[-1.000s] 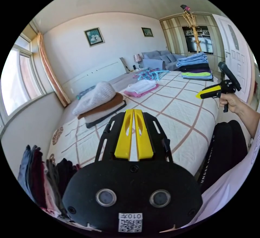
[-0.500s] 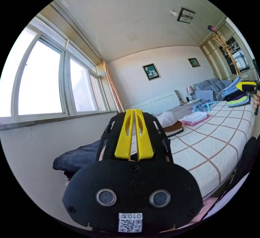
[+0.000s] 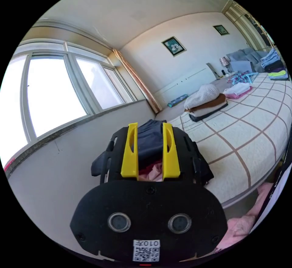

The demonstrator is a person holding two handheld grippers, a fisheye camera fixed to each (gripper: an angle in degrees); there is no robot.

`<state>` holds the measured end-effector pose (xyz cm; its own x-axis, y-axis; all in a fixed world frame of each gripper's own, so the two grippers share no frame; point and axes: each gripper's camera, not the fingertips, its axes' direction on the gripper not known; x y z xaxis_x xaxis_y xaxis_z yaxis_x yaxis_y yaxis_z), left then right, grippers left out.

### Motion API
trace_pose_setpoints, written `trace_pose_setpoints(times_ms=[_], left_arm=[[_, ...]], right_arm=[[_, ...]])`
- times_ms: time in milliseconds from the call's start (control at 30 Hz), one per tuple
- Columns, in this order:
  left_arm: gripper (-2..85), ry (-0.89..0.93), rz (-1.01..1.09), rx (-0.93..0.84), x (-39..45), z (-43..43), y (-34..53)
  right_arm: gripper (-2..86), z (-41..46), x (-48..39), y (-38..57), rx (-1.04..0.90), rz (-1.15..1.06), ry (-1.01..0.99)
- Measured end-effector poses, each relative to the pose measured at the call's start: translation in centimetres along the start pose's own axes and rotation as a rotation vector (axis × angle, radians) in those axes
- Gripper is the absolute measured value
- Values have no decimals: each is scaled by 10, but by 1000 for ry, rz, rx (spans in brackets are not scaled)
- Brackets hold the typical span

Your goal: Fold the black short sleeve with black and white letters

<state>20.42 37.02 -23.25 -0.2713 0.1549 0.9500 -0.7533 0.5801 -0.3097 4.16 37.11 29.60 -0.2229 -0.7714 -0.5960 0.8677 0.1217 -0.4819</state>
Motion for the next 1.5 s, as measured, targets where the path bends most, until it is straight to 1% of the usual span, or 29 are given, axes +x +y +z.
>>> trace_pose_setpoints(times_ms=[33,133,267,333,367,467,533,567,633,767,800,900,1033,1200,1400,1433,1500], left_arm=[[108,16,-2,-9,0,1,2],[118,65,2,40,3,2,13],[119,109,10,-40,-4,22,15],[115,81,34,-67,-9,30,13],[109,80,53,-49,-12,31,11],[90,162,57,5,-30,32,2],[77,128,12,45,-44,29,-3],[72,61,-10,40,-51,30,-7],[73,43,11,17,-59,36,-12],[110,308,139,-98,-57,53,-24],[119,310,167,-110,-50,54,-26],[125,189,202,-104,-36,57,-27],[125,121,202,-109,-36,68,-31],[120,169,134,-82,-62,72,-39],[104,109,44,-21,-85,69,-35],[102,117,43,-19,-87,70,-34],[97,218,30,-42,-93,77,-31]], right_arm=[[86,-3,2,4,1,12,-24],[111,-12,10,21,55,45,-77],[114,-18,21,41,80,74,-112],[113,-16,27,54,70,101,-134],[112,-15,29,57,67,109,-139],[106,-9,35,73,53,128,-133],[100,-4,40,84,34,128,-125],[99,-2,41,86,31,128,-126],[97,3,47,95,20,129,-137],[95,10,58,108,-6,134,-136],[94,12,62,113,-9,140,-135],[90,17,75,124,-15,163,-140],[86,24,91,134,-29,172,-132],[85,32,106,145,-30,196,-117],[83,47,117,151,-55,191,-133],[83,50,118,152,-62,188,-130],[83,54,121,153,-72,189,-131]])
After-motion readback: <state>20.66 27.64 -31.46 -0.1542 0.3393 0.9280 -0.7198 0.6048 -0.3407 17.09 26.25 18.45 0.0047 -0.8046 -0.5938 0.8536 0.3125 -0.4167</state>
